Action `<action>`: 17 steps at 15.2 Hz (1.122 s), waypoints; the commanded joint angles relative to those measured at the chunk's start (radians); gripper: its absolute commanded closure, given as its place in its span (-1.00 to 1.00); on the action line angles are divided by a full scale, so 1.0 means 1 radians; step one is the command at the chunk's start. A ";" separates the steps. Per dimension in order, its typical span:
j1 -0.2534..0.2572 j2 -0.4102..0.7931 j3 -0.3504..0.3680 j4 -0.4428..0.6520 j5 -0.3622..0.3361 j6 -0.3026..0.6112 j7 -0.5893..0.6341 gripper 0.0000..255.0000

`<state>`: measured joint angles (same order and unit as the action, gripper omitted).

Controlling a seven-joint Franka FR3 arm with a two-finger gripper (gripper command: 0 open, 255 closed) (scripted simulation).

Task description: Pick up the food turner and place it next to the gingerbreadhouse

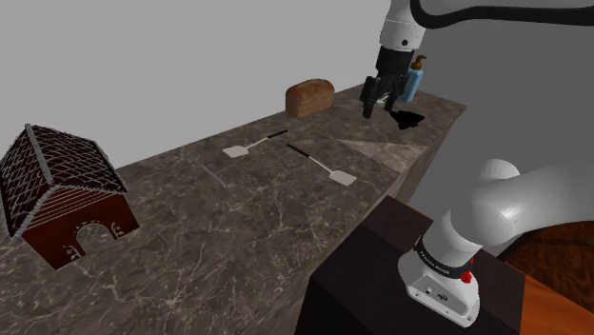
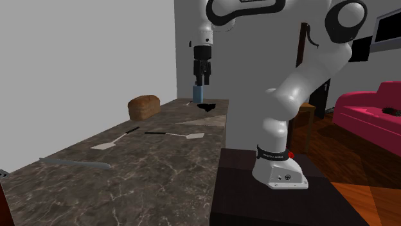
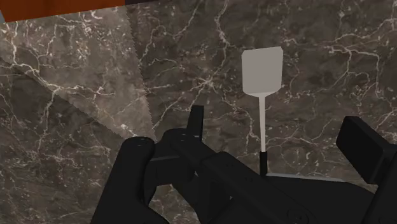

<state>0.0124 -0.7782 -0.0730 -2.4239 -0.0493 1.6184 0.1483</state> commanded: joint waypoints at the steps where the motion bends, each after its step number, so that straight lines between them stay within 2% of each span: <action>1: 0.000 0.000 0.000 0.000 0.000 0.000 0.000 -1.00; 9: 0.034 0.173 -0.008 -0.114 0.000 0.330 -0.040 -1.00; 17: 0.071 0.439 -0.012 -0.127 0.010 0.653 -0.084 -1.00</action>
<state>0.0790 -0.3713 -0.0847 -2.5514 -0.0405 2.2317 0.0708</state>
